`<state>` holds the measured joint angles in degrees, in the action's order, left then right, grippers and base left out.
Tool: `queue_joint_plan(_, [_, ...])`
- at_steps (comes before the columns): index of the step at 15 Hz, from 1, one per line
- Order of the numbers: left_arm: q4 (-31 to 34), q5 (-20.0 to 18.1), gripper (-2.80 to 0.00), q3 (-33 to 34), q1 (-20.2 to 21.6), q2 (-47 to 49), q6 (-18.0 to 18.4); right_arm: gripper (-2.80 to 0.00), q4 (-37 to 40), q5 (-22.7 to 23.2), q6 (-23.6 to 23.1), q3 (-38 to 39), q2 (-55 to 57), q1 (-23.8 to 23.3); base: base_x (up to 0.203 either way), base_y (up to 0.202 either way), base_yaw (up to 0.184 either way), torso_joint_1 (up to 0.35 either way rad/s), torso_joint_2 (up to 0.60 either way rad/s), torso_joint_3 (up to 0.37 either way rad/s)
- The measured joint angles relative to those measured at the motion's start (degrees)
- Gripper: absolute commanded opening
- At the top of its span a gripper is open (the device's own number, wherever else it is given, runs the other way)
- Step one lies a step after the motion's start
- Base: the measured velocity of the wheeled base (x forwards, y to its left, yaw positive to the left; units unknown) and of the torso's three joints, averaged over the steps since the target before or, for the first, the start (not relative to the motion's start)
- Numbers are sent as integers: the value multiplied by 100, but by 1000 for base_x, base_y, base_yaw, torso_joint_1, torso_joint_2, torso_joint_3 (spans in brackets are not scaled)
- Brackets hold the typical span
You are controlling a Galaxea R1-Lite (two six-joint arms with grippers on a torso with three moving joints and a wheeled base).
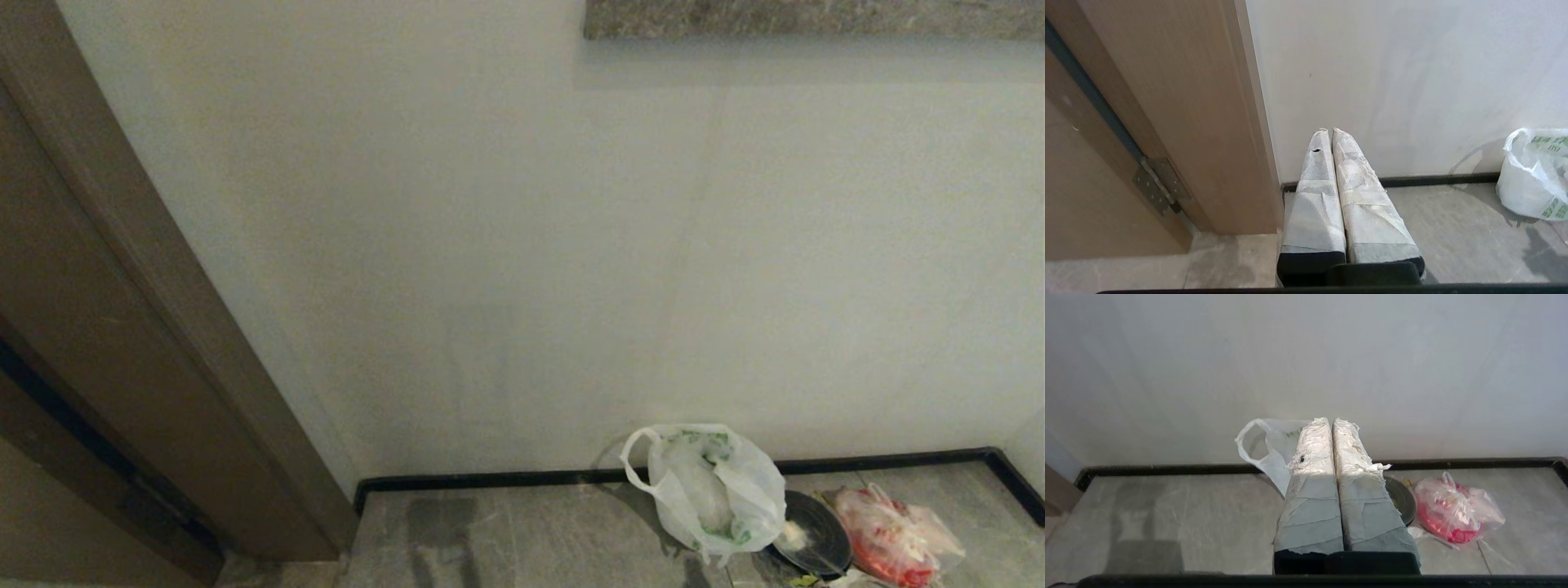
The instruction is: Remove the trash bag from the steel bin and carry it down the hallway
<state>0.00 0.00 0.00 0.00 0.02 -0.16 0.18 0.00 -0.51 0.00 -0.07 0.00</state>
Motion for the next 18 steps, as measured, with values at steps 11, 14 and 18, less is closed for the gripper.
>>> queue_joint_plan(11, [2, 0, -280, 0, 0, 0, 2, -280, -2, 0, 0, 0, 0, 0, 0, 0, 0, 1, -5, 20])
queue_joint_plan(14, [0, 0, -280, 0, 0, 0, 1, -280, 0, 0, 0, 0, 0, 0, 0, 0, 0, 3, -32, 6])
queue_joint_plan(18, [10, 0, -280, 0, 0, 0, 0, -280, -1, -1, 0, 0, 0, 0, 0, 0, 0, 0, 27, 6])
